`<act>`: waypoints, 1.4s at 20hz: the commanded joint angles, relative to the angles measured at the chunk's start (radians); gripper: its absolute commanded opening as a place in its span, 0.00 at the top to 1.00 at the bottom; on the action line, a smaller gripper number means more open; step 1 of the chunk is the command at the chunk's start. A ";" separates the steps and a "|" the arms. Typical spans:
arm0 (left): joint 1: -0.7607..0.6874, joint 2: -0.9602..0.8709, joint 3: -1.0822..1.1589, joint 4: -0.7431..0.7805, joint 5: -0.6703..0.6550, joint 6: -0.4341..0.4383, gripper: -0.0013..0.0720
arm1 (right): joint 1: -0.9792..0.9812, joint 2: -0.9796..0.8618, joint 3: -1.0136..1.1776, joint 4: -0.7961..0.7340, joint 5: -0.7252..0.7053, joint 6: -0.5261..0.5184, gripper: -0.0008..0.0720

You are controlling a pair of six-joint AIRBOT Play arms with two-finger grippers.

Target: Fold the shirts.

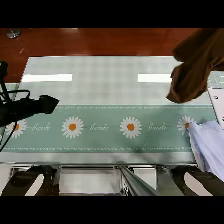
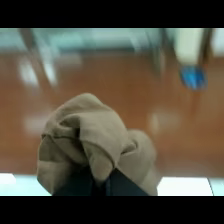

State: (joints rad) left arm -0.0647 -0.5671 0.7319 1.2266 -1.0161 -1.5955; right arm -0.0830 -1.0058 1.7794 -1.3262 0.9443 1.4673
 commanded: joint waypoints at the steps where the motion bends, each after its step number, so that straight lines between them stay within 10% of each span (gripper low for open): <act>1: -0.006 0.085 -0.059 -0.031 -0.002 0.002 0.02 | 0.126 0.025 0.152 0.024 0.033 -0.004 0.96; 8: -0.006 0.077 -0.059 -0.034 -0.006 0.001 0.02 | 0.473 0.028 -0.038 0.064 0.253 -0.023 0.96; 17: -0.006 0.077 -0.063 -0.034 -0.007 0.002 0.02 | 0.827 -0.227 -0.641 0.087 -0.112 0.193 0.96; 18: -0.006 0.075 -0.063 -0.034 -0.007 0.002 0.02 | 0.828 -0.262 -0.641 0.129 -0.136 0.252 0.87; 20: -0.006 0.069 -0.063 -0.034 -0.006 0.001 0.02 | 0.807 -0.261 -0.633 0.154 -0.189 0.238 0.12; 28: -0.006 -0.059 -0.063 -0.137 -0.102 0.014 0.02 | 0.150 0.122 -0.590 -0.375 0.255 0.249 0.13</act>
State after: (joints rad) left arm -0.0708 -0.5568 0.6693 1.1458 -1.0668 -1.5932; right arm 0.3191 -1.0100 1.2133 -1.4860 1.0058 1.6966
